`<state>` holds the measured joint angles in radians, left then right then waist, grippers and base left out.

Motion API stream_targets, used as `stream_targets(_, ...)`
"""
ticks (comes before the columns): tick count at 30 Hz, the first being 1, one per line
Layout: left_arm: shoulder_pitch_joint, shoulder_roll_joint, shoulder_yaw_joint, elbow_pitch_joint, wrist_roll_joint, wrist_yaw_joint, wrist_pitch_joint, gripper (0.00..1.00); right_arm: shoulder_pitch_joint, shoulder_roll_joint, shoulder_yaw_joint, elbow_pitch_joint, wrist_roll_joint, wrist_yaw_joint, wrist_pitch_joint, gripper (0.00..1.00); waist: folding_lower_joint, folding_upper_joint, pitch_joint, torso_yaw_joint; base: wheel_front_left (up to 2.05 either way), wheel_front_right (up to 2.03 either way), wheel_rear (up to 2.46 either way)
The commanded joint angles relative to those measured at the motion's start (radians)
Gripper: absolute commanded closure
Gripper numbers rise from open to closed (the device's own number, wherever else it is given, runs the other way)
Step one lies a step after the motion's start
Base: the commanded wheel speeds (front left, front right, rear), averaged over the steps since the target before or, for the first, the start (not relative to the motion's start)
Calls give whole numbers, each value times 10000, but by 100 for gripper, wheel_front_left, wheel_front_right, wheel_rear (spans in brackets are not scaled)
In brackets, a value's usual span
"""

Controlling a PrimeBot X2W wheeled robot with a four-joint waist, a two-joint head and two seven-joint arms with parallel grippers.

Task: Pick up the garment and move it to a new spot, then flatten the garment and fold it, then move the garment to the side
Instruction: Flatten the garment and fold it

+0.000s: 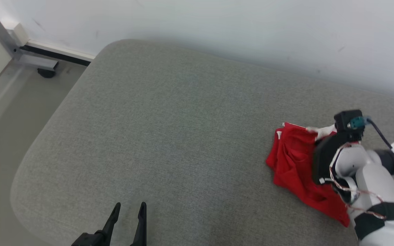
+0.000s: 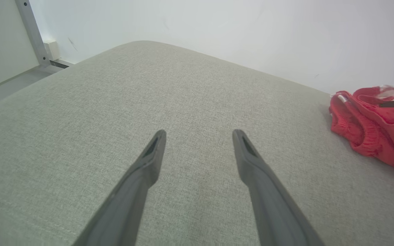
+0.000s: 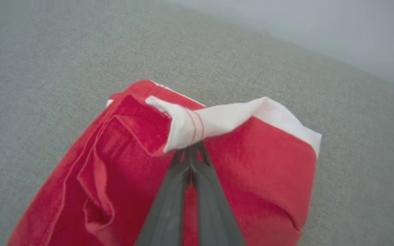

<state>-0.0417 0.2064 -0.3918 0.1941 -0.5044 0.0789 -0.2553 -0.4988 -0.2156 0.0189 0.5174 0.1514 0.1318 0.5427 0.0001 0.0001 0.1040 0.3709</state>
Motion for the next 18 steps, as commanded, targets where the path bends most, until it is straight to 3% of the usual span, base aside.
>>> stream_targets(1, -92, -32, -2, 48, -62, -28, -77, 0, -411, -34, -1, 188, -244, -19, -183, 100, -1, -1, 73, 190, 0, 0, 0)
stream_targets(11, -68, -89, -56, 124, -34, -22, -86, 0, -1893, 276, -519, 1839, -702, -19, -1796, 100, -1, -1, 15, 678, 0, 0, 0)
stream_targets(12, -37, -72, -43, 115, -41, -14, -88, 0, -1904, 294, -437, 1980, -670, -19, -1857, 91, -1, -1, -19, 698, 0, 0, 0)
stream_targets(13, 40, -12, -7, 113, -65, 7, -90, 0, -1776, 174, -169, 2188, -646, -19, -1929, 89, -1, -1, -126, 717, 0, 0, 0)
stream_targets(15, 107, 24, 25, 107, -101, 36, -92, 0, -1533, -42, 108, 2302, -637, -20, -1999, 100, -1, -1, -226, 699, 0, 0, 0)
stream_targets(18, 203, 64, 54, 70, -141, 71, -91, 0, -1027, -450, 586, 2334, -739, -20, -2128, 100, -1, -1, -345, 625, 0, 0, 0)
